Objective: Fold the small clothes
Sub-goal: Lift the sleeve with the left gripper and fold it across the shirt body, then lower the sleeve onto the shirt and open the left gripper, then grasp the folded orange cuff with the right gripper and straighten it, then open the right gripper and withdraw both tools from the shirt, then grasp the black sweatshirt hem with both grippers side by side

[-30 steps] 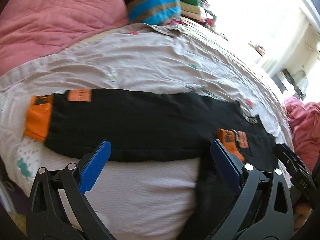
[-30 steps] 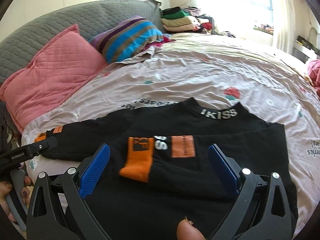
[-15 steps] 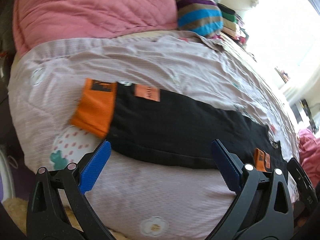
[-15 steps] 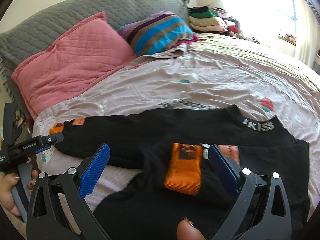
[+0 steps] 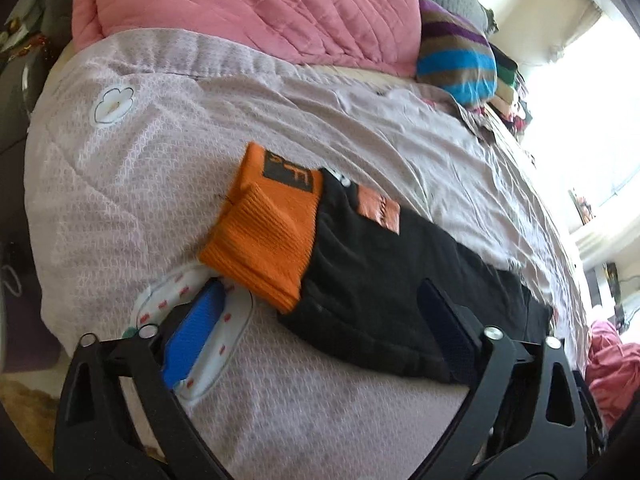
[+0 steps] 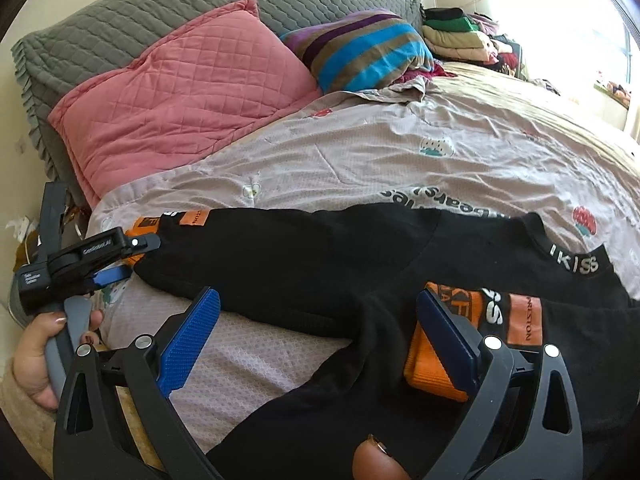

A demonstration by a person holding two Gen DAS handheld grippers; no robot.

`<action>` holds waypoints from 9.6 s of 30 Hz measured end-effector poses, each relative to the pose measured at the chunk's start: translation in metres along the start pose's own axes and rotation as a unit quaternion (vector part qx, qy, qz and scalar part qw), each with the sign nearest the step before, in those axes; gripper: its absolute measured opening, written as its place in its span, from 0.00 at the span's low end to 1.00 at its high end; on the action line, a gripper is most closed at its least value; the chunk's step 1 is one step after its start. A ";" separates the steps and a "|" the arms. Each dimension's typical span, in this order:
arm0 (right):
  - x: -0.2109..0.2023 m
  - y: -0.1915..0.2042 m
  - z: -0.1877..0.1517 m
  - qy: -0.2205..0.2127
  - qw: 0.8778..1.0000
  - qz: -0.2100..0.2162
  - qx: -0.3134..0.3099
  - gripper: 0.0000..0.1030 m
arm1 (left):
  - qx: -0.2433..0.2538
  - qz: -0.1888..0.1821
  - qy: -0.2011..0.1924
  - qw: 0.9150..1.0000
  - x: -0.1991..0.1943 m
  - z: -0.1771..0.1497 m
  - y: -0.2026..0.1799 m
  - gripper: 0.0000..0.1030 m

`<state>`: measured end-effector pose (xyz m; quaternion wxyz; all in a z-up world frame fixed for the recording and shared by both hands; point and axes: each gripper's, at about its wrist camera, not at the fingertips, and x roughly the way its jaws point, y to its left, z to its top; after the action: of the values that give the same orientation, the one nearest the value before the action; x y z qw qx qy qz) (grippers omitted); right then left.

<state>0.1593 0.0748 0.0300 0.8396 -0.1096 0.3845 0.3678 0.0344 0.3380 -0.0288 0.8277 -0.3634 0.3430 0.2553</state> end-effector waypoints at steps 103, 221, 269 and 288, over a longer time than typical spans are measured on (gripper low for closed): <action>-0.131 -0.197 -0.104 0.025 0.983 -0.055 0.175 0.10 | 0.256 -0.170 0.072 0.949 -0.024 -0.120 -0.272 0.68; -0.202 -0.170 -0.132 -0.012 0.984 -0.115 0.136 0.92 | 0.304 -0.078 0.078 0.946 -0.063 -0.146 -0.149 0.91; -0.254 -0.182 -0.253 0.134 0.970 -0.107 0.175 0.78 | 0.317 -0.135 0.224 0.912 -0.063 -0.208 -0.087 0.29; -0.252 -0.183 -0.282 0.147 0.975 -0.088 0.139 0.19 | 0.285 -0.146 0.243 0.916 -0.051 -0.202 -0.082 0.28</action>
<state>0.0187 -0.3203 0.0034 0.8098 -0.0782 0.5400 0.2156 -0.0204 0.1232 -0.0562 0.8154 -0.2083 0.5352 -0.0730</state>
